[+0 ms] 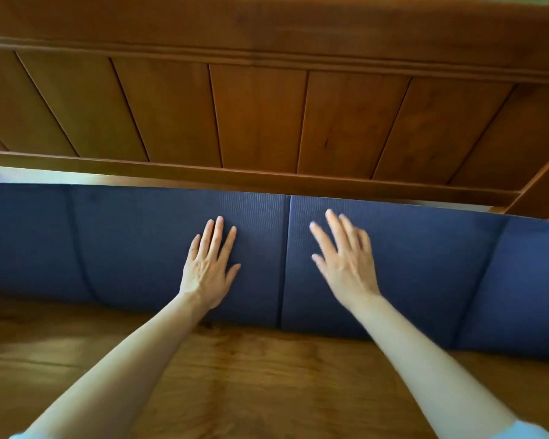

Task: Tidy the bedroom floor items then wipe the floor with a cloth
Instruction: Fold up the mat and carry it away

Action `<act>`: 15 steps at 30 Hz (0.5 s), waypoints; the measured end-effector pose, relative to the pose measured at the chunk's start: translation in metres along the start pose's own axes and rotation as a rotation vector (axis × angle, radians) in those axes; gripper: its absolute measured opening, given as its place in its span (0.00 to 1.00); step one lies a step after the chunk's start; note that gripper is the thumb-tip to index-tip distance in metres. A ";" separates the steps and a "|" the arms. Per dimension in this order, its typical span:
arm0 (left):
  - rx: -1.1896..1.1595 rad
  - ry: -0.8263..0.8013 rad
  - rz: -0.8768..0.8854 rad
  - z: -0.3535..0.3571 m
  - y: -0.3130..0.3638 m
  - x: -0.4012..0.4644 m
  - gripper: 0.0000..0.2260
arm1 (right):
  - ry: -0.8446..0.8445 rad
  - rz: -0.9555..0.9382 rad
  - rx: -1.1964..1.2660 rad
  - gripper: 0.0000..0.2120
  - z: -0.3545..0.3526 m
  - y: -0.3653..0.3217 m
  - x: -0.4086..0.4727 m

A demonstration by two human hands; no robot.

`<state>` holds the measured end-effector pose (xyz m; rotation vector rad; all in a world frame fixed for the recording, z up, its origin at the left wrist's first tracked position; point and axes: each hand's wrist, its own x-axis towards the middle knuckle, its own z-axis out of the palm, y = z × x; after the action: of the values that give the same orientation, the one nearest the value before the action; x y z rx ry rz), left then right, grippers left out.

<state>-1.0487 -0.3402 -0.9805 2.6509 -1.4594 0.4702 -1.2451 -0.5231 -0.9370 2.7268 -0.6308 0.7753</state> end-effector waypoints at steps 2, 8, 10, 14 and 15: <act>-0.002 -0.019 0.028 0.010 0.004 0.003 0.35 | -0.124 -0.019 -0.003 0.32 0.020 -0.010 -0.028; -0.024 -0.112 0.087 0.051 0.020 -0.024 0.44 | -0.573 0.136 0.093 0.47 0.058 -0.026 -0.076; -0.067 -0.150 0.020 0.066 0.027 -0.040 0.46 | -0.613 0.191 0.132 0.52 0.066 -0.027 -0.074; -0.113 -0.219 -0.076 0.087 0.030 -0.058 0.34 | -0.748 0.172 0.086 0.46 0.081 -0.022 -0.071; -0.125 -0.255 -0.127 0.089 0.030 -0.057 0.30 | -0.763 0.178 0.072 0.46 0.082 -0.020 -0.071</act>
<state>-1.0822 -0.3291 -1.0850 2.7587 -1.3165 0.0299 -1.2532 -0.5088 -1.0459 3.0207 -1.0062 -0.2676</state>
